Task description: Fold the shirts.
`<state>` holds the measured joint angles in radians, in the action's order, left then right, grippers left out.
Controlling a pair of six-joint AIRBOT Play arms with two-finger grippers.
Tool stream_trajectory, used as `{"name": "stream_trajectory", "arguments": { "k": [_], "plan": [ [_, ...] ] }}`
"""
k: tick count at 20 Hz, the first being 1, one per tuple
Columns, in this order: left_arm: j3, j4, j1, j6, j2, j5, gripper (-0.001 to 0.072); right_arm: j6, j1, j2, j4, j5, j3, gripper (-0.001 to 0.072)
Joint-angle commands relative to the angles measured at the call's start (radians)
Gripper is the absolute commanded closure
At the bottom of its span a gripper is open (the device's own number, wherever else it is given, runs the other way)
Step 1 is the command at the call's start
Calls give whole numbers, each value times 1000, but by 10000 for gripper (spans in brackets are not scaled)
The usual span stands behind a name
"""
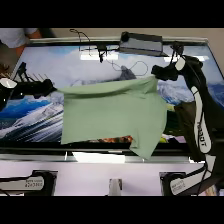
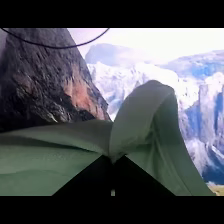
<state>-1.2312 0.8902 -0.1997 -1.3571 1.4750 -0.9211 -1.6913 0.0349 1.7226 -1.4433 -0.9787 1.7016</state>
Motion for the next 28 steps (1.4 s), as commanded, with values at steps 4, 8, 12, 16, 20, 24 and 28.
{"name": "stream_trajectory", "arguments": {
  "k": [4, 8, 12, 16, 20, 24, 28],
  "plan": [
    [48, 131, 3, 13, 12, -310, 668, 78, 0, 16, -70, -378, -42, 687],
    [100, 150, 1, -7, 12, -306, 667, 6, 0, 58, -67, -405, -60, 687],
    [106, 146, 1, -35, 12, -300, 564, -37, 0, 58, -47, -403, -60, 442],
    [19, 150, -66, -35, 10, -452, 119, 82, -13, 12, -185, -518, -59, 262],
    [49, 150, -191, -34, -54, -598, 159, 53, -185, -61, -60, -663, -68, 302],
    [430, 150, -200, 15, -230, -494, 171, 56, -239, -175, 5, -611, -177, 304],
    [647, 123, -199, 63, -320, -394, 169, 95, -235, -256, 66, -573, -301, 304]
  ]
}}
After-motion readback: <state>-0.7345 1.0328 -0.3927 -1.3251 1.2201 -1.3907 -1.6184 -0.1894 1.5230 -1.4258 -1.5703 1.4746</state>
